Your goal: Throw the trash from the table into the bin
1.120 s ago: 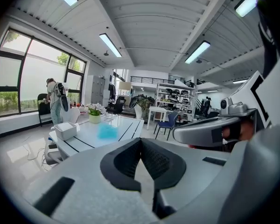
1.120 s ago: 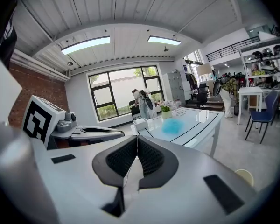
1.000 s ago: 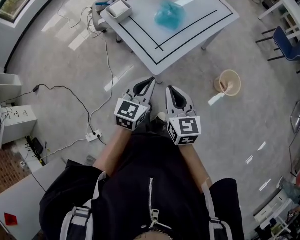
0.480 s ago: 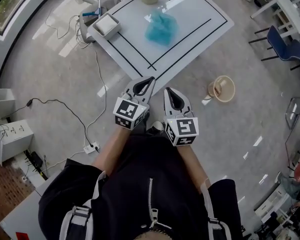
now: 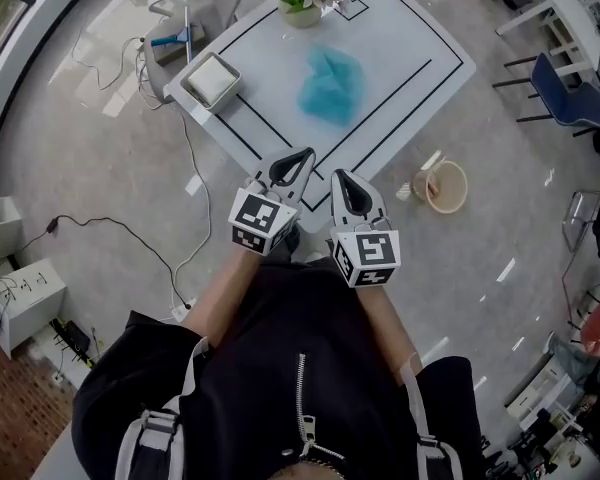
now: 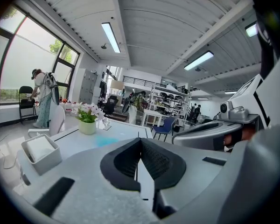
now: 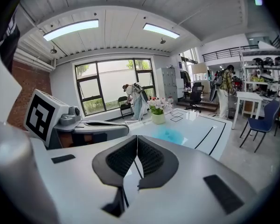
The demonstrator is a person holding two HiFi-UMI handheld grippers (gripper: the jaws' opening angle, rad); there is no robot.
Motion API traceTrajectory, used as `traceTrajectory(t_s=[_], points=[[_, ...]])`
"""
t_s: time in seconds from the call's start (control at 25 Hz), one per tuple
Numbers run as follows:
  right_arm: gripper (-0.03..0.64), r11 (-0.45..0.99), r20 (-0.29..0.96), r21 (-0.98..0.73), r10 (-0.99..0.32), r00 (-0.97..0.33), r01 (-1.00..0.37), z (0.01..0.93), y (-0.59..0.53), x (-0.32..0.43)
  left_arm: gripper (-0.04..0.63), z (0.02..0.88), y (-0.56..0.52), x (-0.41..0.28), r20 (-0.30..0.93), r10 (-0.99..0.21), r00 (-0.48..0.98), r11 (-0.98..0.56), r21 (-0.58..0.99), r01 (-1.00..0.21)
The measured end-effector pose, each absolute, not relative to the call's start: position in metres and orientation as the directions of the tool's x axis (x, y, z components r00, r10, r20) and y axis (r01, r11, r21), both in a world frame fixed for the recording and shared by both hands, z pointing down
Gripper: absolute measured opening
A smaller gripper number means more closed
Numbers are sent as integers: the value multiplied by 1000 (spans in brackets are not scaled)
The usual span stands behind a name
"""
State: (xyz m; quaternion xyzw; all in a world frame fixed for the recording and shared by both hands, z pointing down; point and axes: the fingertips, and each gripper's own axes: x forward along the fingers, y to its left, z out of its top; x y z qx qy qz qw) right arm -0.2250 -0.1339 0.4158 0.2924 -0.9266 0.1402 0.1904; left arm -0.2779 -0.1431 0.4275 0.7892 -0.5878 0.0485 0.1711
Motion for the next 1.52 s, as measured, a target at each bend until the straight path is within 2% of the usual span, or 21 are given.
traceTrajectory(t_s=[0.2,0.44,0.76,0.8,1.12,1.52], points=[[11,790,423,-141,-497,-758,-596,418,-156,-261,5,434,-166,-309,277,-904,325,-267,226,-937],[11,787,456,-116,-500,-736,-606,431,-183,-270,5,444,-185,-326,293,-899,324,-257,245,-935],[14,823,544,-113,-417,-728,-556,474,-225,-272,5,462,-210,-339,322,-907,269,-188,263,-946],[19,828,555,-105,-411,-724,-551,480,-231,-273,5,465,-213,-340,331,-906,263,-178,264,-948],[180,869,637,-52,-350,-687,-491,530,-267,-284,5,477,-217,-354,385,-902,196,-97,261,-960],[196,895,716,4,-313,-624,-445,591,-313,-298,5,492,-195,-381,452,-888,79,40,249,-968]])
